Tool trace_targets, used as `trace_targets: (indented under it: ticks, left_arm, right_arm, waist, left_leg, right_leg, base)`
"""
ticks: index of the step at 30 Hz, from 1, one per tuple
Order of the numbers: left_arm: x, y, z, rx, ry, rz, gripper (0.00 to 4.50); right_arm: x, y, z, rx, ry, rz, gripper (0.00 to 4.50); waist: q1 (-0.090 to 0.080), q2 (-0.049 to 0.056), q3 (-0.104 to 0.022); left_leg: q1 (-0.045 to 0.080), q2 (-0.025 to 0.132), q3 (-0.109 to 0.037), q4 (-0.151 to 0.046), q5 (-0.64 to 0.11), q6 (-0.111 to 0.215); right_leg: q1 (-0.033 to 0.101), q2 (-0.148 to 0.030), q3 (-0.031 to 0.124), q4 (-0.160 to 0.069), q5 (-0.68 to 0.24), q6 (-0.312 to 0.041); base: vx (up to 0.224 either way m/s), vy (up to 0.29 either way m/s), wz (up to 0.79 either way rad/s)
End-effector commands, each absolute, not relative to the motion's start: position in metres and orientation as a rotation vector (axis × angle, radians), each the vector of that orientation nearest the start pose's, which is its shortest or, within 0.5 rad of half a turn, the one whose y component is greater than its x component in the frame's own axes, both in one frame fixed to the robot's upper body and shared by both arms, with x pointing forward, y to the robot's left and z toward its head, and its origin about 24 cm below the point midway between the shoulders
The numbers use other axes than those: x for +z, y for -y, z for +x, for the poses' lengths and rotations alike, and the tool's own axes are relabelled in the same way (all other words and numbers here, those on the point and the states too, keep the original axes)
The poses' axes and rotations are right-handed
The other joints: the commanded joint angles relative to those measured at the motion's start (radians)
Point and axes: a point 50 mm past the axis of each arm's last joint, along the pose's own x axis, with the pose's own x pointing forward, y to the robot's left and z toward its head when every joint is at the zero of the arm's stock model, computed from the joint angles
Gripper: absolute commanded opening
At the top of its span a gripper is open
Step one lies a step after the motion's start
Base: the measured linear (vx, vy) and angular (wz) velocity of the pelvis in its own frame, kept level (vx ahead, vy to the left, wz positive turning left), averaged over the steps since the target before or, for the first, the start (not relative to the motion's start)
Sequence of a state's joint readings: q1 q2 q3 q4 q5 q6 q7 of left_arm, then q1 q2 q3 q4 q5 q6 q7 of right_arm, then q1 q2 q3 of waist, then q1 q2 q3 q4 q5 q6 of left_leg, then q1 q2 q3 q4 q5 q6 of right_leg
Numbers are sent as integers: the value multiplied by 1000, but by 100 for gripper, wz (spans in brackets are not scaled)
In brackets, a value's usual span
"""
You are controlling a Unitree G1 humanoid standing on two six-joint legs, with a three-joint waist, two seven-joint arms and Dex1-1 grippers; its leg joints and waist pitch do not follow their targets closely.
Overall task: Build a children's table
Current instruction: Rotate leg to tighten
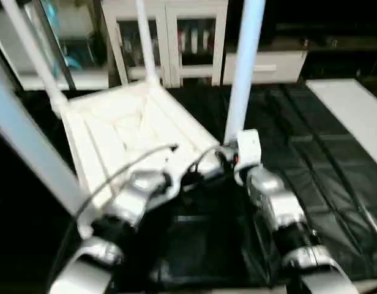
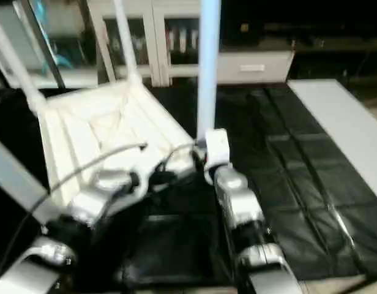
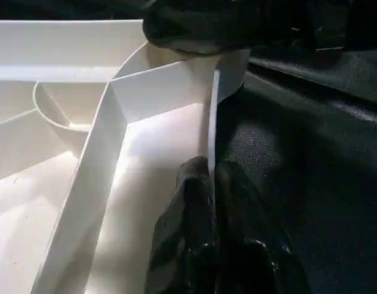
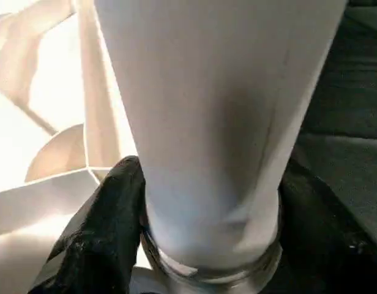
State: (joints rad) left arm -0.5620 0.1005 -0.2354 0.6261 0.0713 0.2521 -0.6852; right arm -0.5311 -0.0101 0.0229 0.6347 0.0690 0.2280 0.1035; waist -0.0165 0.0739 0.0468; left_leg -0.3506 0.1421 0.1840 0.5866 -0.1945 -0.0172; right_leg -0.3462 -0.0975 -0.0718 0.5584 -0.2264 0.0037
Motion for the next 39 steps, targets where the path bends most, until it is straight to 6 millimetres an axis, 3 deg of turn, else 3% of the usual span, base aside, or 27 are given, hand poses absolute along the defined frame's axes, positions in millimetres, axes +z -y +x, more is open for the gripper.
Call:
trace_targets:
  ticks: [1,3,4,6,8,9,10,11,13,14,15,17,18,20,21,23,25,27,28,30,31,33,36,39]
  left_arm:
    - [33,-64,330,-815,-367,216,0]
    - [33,-65,330,-819,-362,219,0]
    - [32,-70,329,-843,-362,230,0]
    - [31,-73,328,-855,-363,237,0]
    - [29,-81,325,-898,-375,253,0]
    - [29,-85,323,-919,-382,258,0]
    - [29,-88,320,-948,-389,262,0]
    - [28,-93,316,-1004,-409,274,0]
    - [28,-101,309,-1074,-438,285,0]
    - [28,-102,308,-1086,-443,285,0]
    - [28,-103,307,-1098,-448,285,0]
    - [29,-112,299,-1190,-480,297,0]
    - [30,-117,295,-1221,-498,299,0]
    - [31,-124,290,-1274,-530,303,0]
    - [32,-129,285,-1312,-557,303,0]
    - [34,-134,281,-1346,-575,302,0]
    - [37,-137,276,-1390,-596,297,0]
    - [37,-138,274,-1403,-601,298,0]
    - [37,-138,274,-1406,-602,298,0]
    - [39,-138,271,-1425,-617,294,0]
    - [39,-138,270,-1429,-620,293,0]
    - [39,-138,270,-1428,-619,295,0]
    - [41,-138,269,-1430,-625,296,0]
    - [41,-140,268,-1430,-629,298,0]
  right_arm:
    - [23,48,325,445,-366,99,268]
    - [25,46,325,460,-345,105,268]
    - [29,43,324,508,-303,113,324]
    - [31,43,323,534,-279,121,338]
    - [36,47,322,575,-240,110,356]
    - [38,50,320,603,-222,96,367]
    - [40,52,318,628,-216,97,376]
    - [44,57,315,684,-206,87,383]
    - [48,63,308,777,-204,58,402]
    - [49,64,306,793,-207,53,413]
    - [50,66,305,809,-210,49,413]
    - [54,81,295,911,-220,8,413]
    - [56,88,291,952,-224,-9,413]
    - [58,103,283,1018,-238,-54,413]
    - [59,115,278,1058,-255,-96,413]
    - [61,125,273,1096,-277,-134,413]
    - [64,136,269,1140,-313,-176,413]
    - [64,139,268,1159,-331,-196,413]
    - [64,139,267,1168,-338,-205,413]
    - [63,140,267,1187,-355,-222,413]
    - [63,138,267,1191,-359,-217,413]
    - [62,137,268,1199,-363,-211,413]
    - [61,133,268,1220,-368,-212,413]
    - [62,132,269,1237,-371,-205,387]
  waist:
    - [-14,-15,-29]
    - [-16,-22,-30]
    - [-17,-25,-30]
    - [-17,-24,-28]
    - [-26,-8,-25]
    - [-31,-11,-30]
    - [-31,-2,-31]
    - [-34,-8,-31]
    - [-34,-12,-41]
    - [-31,-13,-41]
    - [-25,-16,-42]
    - [-15,-19,-45]
    - [-15,-19,-43]
    - [-7,-18,-42]
    - [0,-24,-44]
    - [11,-21,-45]
    - [20,-28,-49]
    - [32,-28,-49]
    - [39,-30,-52]
    - [47,-37,-60]
    - [56,-31,-64]
    - [59,-31,-68]
    - [64,-33,-65]
    - [64,-34,-58]
  left_leg:
    - [42,76,-63,-120,-798,-103]
    - [53,64,-60,-98,-753,-84]
    - [46,61,-63,-90,-706,-63]
    - [39,64,-66,-91,-683,-48]
    - [21,70,-77,-109,-733,-62]
    - [4,75,-85,-122,-749,-71]
    - [9,76,-83,-123,-757,-82]
    - [10,75,-82,-120,-749,-78]
    - [-18,75,-79,-109,-596,-38]
    - [-20,76,-76,-109,-560,-27]
    - [-16,76,-68,-104,-511,-9]
    - [-22,79,-64,-99,-434,21]
    - [-22,82,-57,-99,-408,34]
    - [-14,85,-54,-98,-421,31]
    - [-13,87,-53,-97,-411,29]
    - [-12,89,-48,-97,-378,32]
    - [-7,91,-41,-94,-339,40]
    - [4,89,-31,-86,-317,46]
    - [9,88,-26,-82,-297,48]
    - [3,89,-22,-78,-221,66]
    - [1,90,-17,-69,-117,99]
    - [1,87,-15,-63,-70,122]
    - [-3,88,-16,-62,-83,133]
    - [0,90,-17,-71,-171,93]
  right_leg:
    - [-21,-49,11,-79,-525,-65]
    - [-37,-65,16,-100,-605,-59]
    - [-32,-76,15,-108,-649,-46]
    - [-31,-79,13,-111,-669,-35]
    - [-17,-71,6,-97,-627,-36]
    - [1,-69,10,-79,-572,-44]
    - [-11,-72,18,-78,-526,-71]
    - [-13,-74,20,-82,-520,-78]
    - [-2,-91,35,-74,-441,-116]
    - [-1,-89,36,-75,-417,-125]
    - [-7,-87,39,-74,-376,-148]
    - [2,-90,39,-70,-350,-164]
    - [-6,-83,40,-67,-326,-177]
    - [-10,-80,39,-68,-343,-182]
    - [-8,-79,39,-64,-339,-185]
    - [-9,-77,42,-61,-294,-196]
    - [-9,-72,45,-51,-228,-219]
    - [-22,-69,52,-50,-195,-238]
    - [-23,-67,57,-44,-170,-250]
    - [-12,-66,57,-31,-89,-265]
    - [-11,-60,53,-13,34,-286]
    - [-9,-59,51,-5,89,-301]
    - [-3,-64,50,-8,52,-299]
    - [-5,-63,52,-20,-77,-276]
  base:
    - [0,0,0]
    - [0,0,0]
    - [0,0,0]
    - [0,0,0]
    - [0,0,0]
    - [0,0,0]
    - [0,0,0]
    - [0,0,0]
    - [0,0,0]
    - [0,0,0]
    - [0,0,0]
    - [0,0,0]
    - [0,0,0]
    - [0,0,0]
    - [0,0,0]
    - [61,-15,-1]
    - [71,-15,3]
    - [72,-15,9]
    - [76,-11,11]
    - [76,-5,7]
    - [67,6,3]
    - [59,7,3]
    - [0,0,0]
    - [0,0,0]
